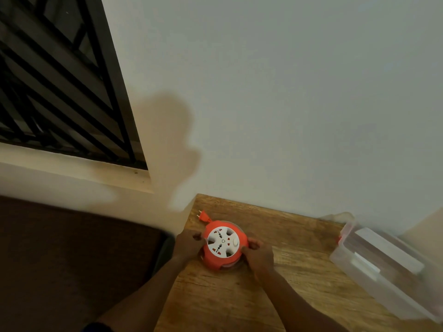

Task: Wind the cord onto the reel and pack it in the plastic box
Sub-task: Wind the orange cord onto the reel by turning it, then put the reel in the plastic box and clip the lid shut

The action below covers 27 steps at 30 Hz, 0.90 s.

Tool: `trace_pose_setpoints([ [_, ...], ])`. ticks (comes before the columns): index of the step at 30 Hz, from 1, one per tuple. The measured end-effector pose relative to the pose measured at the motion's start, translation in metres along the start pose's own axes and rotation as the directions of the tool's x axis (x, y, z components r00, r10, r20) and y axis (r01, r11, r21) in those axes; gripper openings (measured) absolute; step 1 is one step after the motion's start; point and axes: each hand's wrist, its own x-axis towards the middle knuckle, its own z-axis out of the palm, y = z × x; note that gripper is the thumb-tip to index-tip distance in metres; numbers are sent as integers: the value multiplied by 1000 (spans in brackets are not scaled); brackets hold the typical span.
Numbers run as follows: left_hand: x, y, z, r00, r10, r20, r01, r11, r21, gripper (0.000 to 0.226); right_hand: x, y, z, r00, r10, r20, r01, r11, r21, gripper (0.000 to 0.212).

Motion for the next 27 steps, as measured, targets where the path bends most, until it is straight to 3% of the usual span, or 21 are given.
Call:
trace_pose_setpoints([
  [2,0,1,4,999,13,-42,-11,998,66,20,0,1,-2,1000,-2,27,2,1000,-7,38],
  [5,-3,14,8,990,116,-86,-98,976,194,9,0,-3,-12,996,-10,90,10,1000,1,34],
  [6,-3,20,11,980,177,-88,-151,959,240,16,-1,-5,-18,997,-12,82,11,1000,9,36],
  [9,-8,46,21,967,245,-73,-227,954,194,32,-4,-7,-49,997,-68,18,68,998,1,43],
  [12,-11,84,46,936,345,71,-352,927,134,35,-15,2,-100,992,-114,-52,116,993,38,38],
  [16,-18,146,87,837,475,273,-512,855,82,43,-34,25,-182,976,-138,-168,147,988,40,27],
  [21,-42,212,148,766,505,398,-558,830,19,48,-56,55,-280,921,-72,-384,111,990,82,23],
  [27,-76,251,222,753,437,492,-519,854,36,62,-81,94,-364,850,-3,-528,77,990,118,22],
])
